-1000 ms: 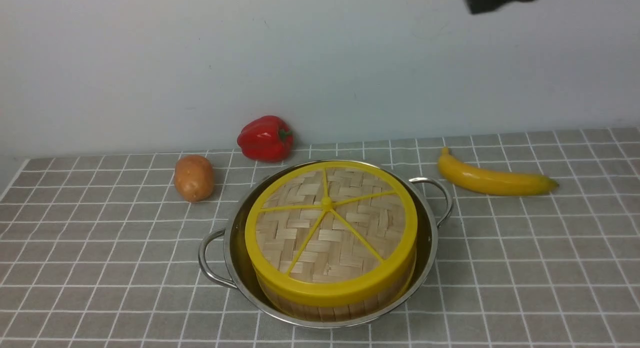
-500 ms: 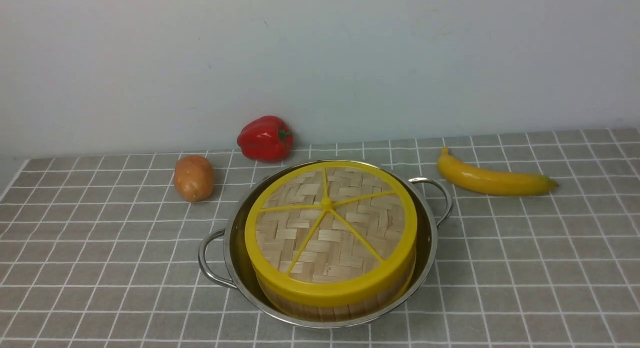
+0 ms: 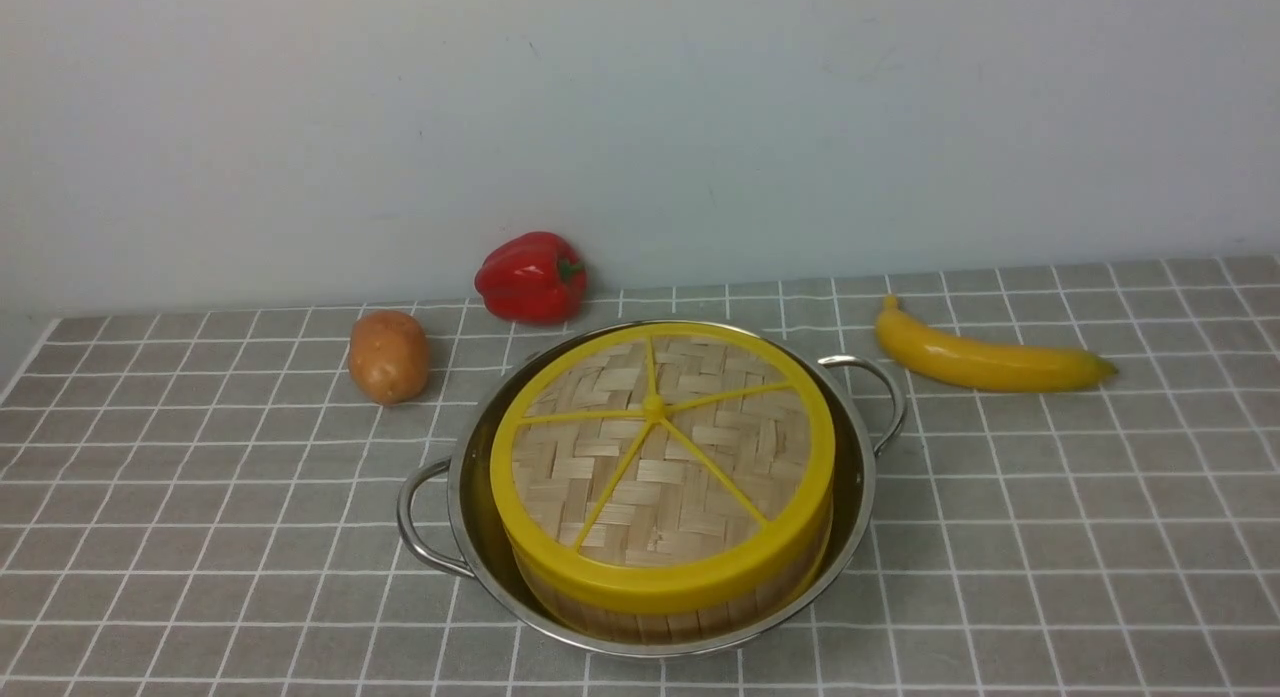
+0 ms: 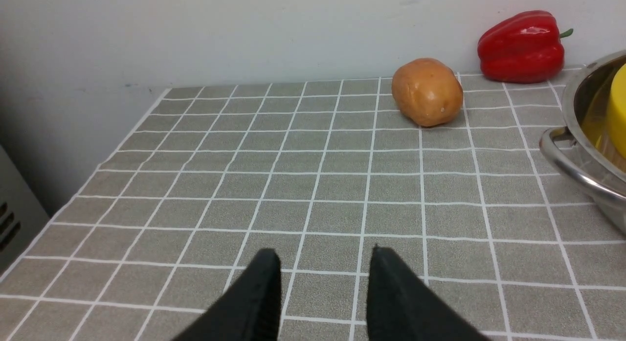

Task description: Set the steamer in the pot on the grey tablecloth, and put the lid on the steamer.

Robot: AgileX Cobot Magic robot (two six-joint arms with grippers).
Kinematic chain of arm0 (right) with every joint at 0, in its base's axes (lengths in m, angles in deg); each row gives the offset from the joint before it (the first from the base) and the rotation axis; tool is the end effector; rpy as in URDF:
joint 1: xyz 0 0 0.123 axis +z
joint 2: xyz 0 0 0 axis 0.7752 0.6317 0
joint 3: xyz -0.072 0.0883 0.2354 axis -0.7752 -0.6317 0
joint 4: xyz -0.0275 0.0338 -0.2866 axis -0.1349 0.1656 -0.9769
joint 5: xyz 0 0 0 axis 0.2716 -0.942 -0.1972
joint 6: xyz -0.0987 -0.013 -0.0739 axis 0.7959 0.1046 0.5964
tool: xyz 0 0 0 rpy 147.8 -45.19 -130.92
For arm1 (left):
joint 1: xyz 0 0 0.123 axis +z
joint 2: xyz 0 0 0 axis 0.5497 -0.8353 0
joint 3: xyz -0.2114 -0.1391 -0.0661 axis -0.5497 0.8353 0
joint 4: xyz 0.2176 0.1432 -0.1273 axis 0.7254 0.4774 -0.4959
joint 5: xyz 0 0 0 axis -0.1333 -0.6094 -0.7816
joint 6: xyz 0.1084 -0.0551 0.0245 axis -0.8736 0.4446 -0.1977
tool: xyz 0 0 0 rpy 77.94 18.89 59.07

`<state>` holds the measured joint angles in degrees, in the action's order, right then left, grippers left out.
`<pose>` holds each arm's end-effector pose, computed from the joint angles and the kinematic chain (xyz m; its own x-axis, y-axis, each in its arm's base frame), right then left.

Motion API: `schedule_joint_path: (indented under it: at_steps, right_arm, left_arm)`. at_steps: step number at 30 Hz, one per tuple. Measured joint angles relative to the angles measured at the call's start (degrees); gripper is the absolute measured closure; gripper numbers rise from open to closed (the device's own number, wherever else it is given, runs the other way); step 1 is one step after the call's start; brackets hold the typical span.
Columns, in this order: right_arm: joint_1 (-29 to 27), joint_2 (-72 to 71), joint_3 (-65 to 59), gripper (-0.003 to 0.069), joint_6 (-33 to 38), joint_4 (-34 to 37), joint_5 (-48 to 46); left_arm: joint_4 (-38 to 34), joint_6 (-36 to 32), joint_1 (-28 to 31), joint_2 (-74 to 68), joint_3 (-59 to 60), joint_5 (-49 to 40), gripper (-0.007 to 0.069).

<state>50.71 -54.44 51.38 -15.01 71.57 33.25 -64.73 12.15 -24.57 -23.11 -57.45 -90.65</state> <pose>0.1516 0.0020 0.1798 -0.1907 0.0943 -0.9771 0.0019 0.9954 0.0957 0.1464 0.0222 0.1714 -0.2667 0.0498 -0.9625 -0.1260 0.9883 0.0860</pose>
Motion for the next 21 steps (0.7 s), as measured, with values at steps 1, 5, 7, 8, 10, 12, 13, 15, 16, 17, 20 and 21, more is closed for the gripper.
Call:
schedule_joint_path:
  at_steps: [1,5,7,8,10,12,13,15,16,17,20,21]
  right_arm:
    - [0.0,-0.7,0.0,0.0592,0.1,-0.1,-1.0]
    - [0.0,-0.9,-0.2,0.0577,0.3,-1.3,-4.6]
    - [0.0,-0.9,-0.2,0.0569,0.3,-1.3,-4.8]
    - [0.0,-0.9,-0.2,0.0562,0.3,-1.4,-4.8]
    - [0.0,-0.9,-0.2,0.0557,0.3,-1.4,-4.8]
    - [0.0,-0.9,-0.2,0.0545,0.3,-1.5,-4.8]
    - [0.0,-0.9,-0.2,0.0543,0.3,-1.5,-4.8]
    - [0.0,-0.9,-0.2,0.0535,0.3,-1.5,-4.8]
    - [0.0,-0.9,-0.2,0.0529,0.3,-1.5,-4.8]
    - [0.0,-0.9,-0.2,0.0521,0.3,-1.5,-4.8]
    - [0.0,-0.9,-0.2,0.0512,0.3,-1.5,-4.8]
    - [0.0,-0.9,-0.2,0.0505,0.3,-1.5,-4.8]
  left_arm:
    - [0.0,0.0,0.0,0.0,0.0,0.0,0.0382]
    - [0.0,0.0,0.0,0.0,0.0,0.0,0.0382]
    - [0.0,0.0,0.0,0.0,0.0,0.0,0.0382]
    - [0.0,0.0,0.0,0.0,0.0,0.0,0.0382]
    - [0.0,0.0,0.0,0.0,0.0,0.0,0.0382]
    - [0.0,0.0,0.0,0.0,0.0,0.0,0.0382]
    - [0.0,0.0,0.0,0.0,0.0,0.0,0.0382]
    - [0.0,0.0,0.0,0.0,0.0,0.0,0.0382]
    - [0.0,0.0,0.0,0.0,0.0,0.0,0.0382]
    - [0.0,0.0,0.0,0.0,0.0,0.0,0.0382]
    - [0.0,0.0,0.0,0.0,0.0,0.0,0.0382]
    - [0.0,0.0,0.0,0.0,0.0,0.0,0.0382]
